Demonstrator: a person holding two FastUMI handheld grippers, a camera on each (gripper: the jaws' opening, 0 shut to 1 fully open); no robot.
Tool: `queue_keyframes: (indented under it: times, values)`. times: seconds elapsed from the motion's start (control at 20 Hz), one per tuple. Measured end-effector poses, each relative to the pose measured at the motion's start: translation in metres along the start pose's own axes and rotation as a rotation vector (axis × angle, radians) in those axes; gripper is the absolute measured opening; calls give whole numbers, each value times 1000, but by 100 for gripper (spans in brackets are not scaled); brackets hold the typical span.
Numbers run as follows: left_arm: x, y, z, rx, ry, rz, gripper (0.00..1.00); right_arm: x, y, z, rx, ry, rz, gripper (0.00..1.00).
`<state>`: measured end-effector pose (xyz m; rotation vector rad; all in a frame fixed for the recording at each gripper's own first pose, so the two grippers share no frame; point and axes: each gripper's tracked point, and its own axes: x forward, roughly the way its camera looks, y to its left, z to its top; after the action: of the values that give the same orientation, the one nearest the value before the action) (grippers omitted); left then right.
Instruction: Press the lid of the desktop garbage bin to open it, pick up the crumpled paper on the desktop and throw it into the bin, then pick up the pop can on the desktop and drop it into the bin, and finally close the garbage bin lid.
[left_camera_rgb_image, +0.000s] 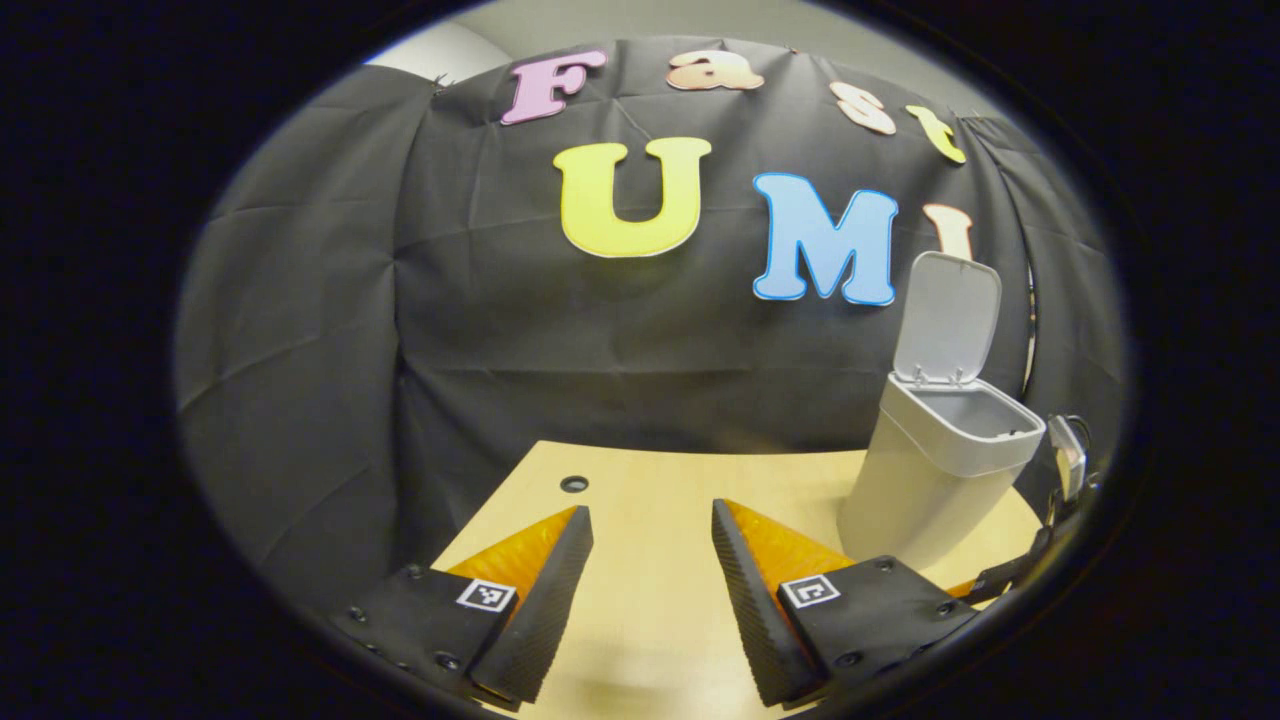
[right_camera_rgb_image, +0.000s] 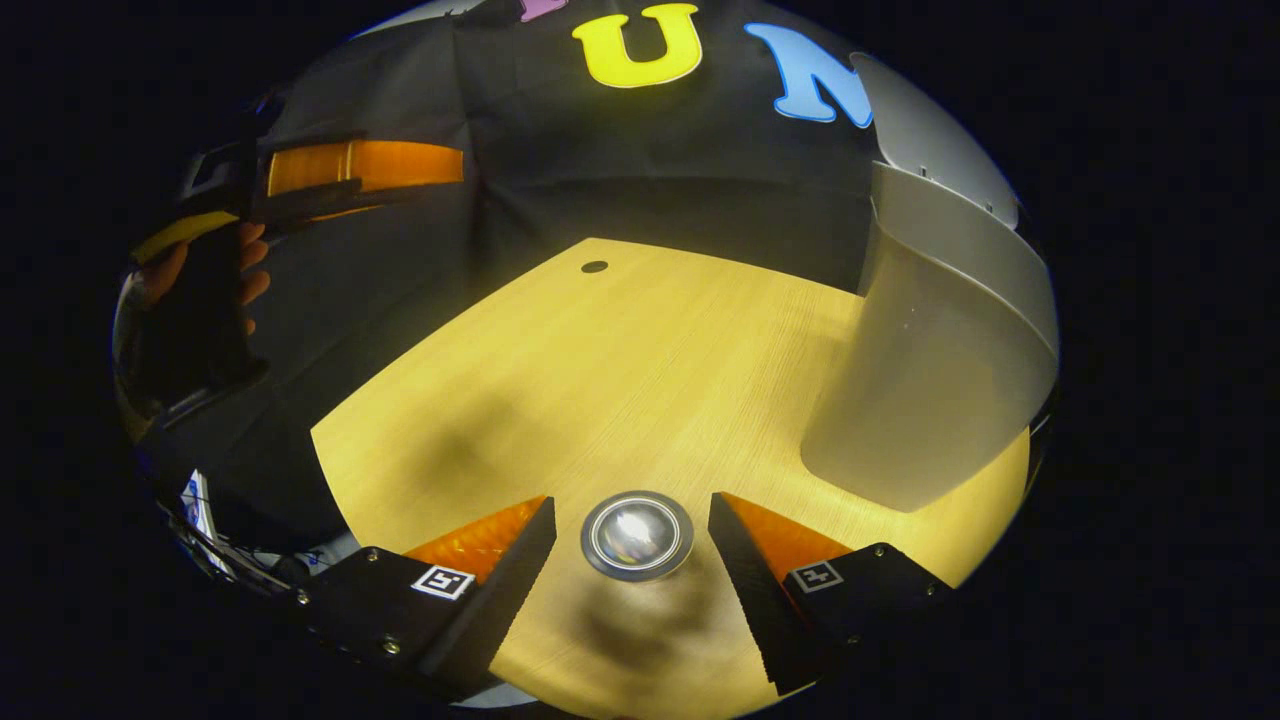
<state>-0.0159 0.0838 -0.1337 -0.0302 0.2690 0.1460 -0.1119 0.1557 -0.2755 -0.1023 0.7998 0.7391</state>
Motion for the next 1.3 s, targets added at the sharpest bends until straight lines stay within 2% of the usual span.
queue_keyframes:
  times: [0.15,0.2,0.3,0.35,0.4,0.45,0.7,0.75,0.8,0.85,0.9,1.05,1.2,1.25,1.3]
  values:
    - [-5,8,-3,-4,6,21,76,6,0,-6,-8,28,-2,99]
    - [-6,11,-4,-7,8,28,81,9,0,-8,-10,37,-3,99]
    - [-9,15,-6,-12,10,37,81,14,0,-13,-12,57,5,99]
    - [-9,17,-6,-13,10,40,81,15,1,-15,-8,70,20,95]
    - [-9,18,-6,-13,12,44,78,12,-1,-14,-7,70,22,85]
    - [-9,20,-7,-13,14,46,81,16,-2,-13,-7,68,24,85]
    - [-8,18,-9,-12,20,47,80,10,-4,-11,-5,54,3,82]
    - [-8,17,-10,-9,22,47,79,6,-6,-6,4,38,1,91]
    - [-6,15,-11,-8,24,45,78,4,-9,3,14,14,-4,82]
    - [-6,13,-11,-6,25,42,77,0,-12,11,21,-9,-8,82]
    - [-5,11,-11,-6,27,39,82,-4,-14,21,26,-36,-15,82]
    - [1,6,-12,1,29,27,84,-18,-20,56,43,-122,-25,82]
    - [7,-1,-12,12,31,13,81,-35,-23,94,52,-216,-41,82]
    - [9,-3,-12,15,31,7,75,-42,-26,108,52,-249,-46,82]
    - [11,-6,-12,19,31,2,87,-49,-28,122,51,-282,-51,82]
